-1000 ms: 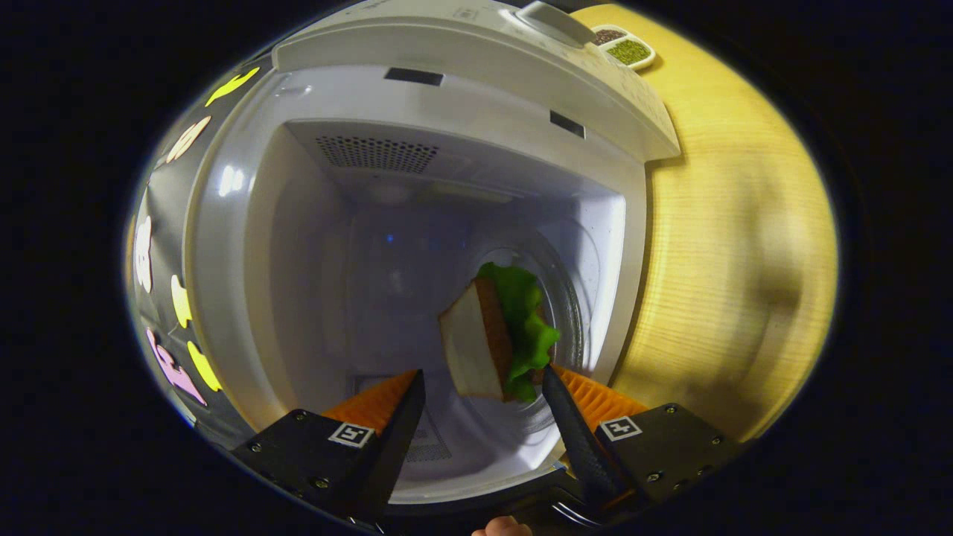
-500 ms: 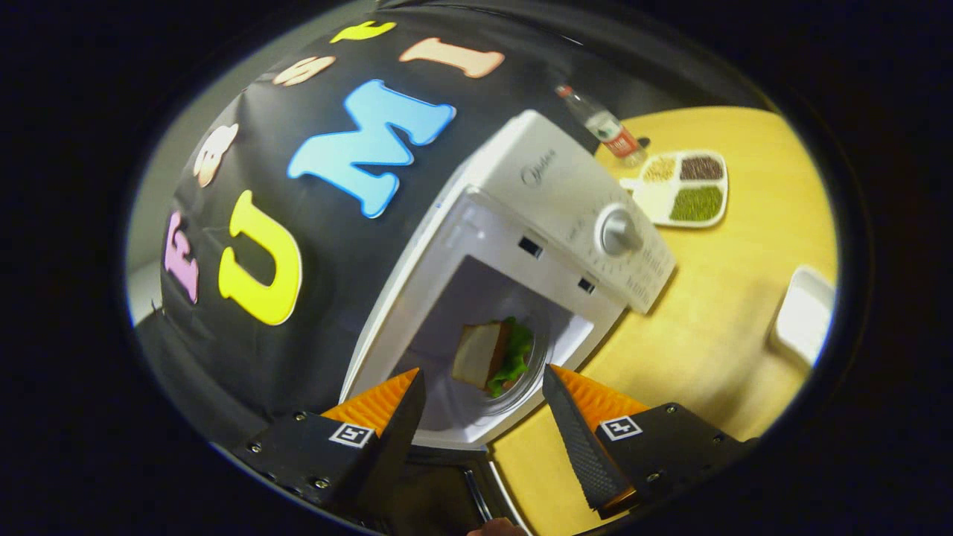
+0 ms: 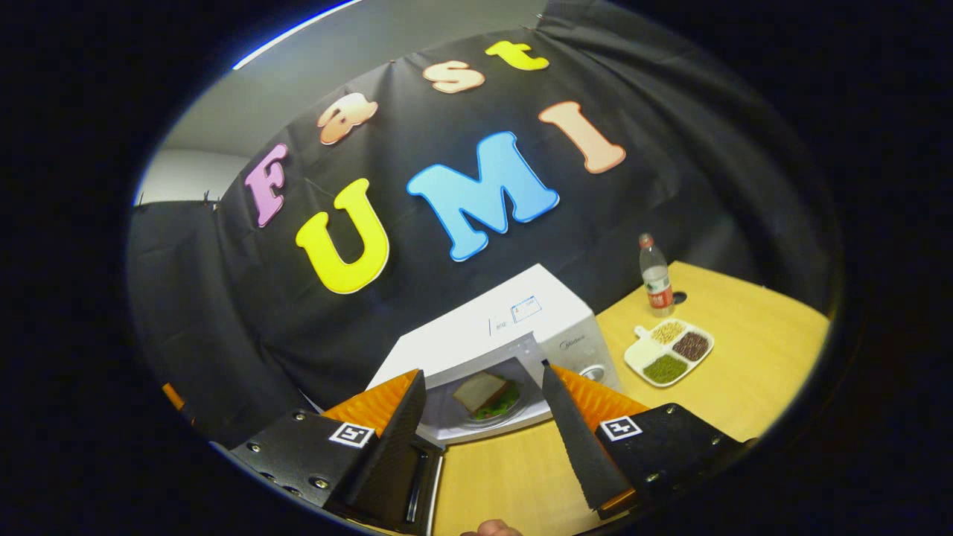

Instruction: Open the microwave oven with the left hand, put the food in, and close the microwave oven.

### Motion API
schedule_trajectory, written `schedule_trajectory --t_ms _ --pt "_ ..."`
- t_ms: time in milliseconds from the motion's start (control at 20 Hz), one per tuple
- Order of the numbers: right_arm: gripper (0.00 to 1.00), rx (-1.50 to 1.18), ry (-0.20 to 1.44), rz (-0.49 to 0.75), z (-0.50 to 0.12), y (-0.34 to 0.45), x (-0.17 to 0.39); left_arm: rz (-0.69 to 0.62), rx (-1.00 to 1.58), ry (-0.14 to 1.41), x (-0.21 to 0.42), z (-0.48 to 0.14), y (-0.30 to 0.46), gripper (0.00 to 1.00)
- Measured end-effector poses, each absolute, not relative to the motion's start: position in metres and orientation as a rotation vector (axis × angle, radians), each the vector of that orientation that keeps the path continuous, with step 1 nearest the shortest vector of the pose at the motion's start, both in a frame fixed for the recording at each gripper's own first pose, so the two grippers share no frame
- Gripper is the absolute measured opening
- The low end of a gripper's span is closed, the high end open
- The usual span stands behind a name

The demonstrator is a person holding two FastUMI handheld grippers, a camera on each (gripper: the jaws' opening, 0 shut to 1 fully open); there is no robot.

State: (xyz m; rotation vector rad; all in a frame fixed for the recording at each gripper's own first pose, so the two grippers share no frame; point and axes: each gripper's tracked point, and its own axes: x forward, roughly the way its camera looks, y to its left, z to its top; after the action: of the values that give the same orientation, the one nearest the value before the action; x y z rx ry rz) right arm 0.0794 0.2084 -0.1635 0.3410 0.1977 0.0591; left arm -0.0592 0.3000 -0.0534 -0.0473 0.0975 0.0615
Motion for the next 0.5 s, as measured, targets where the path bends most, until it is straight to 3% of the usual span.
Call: schedule_trajectory --t_ms 200,500 --pt "0.94 0.181 0.100 0.030 -0.112 0.183 0.041 0.003 -0.037 0.110 -0.048 -0.059 0.272 0.97" --pt "0.94 0.005 0.066 -0.062 -0.085 0.138 0.001 -0.030 -0.005 0.115 -0.046 -0.066 0.249 0.96"
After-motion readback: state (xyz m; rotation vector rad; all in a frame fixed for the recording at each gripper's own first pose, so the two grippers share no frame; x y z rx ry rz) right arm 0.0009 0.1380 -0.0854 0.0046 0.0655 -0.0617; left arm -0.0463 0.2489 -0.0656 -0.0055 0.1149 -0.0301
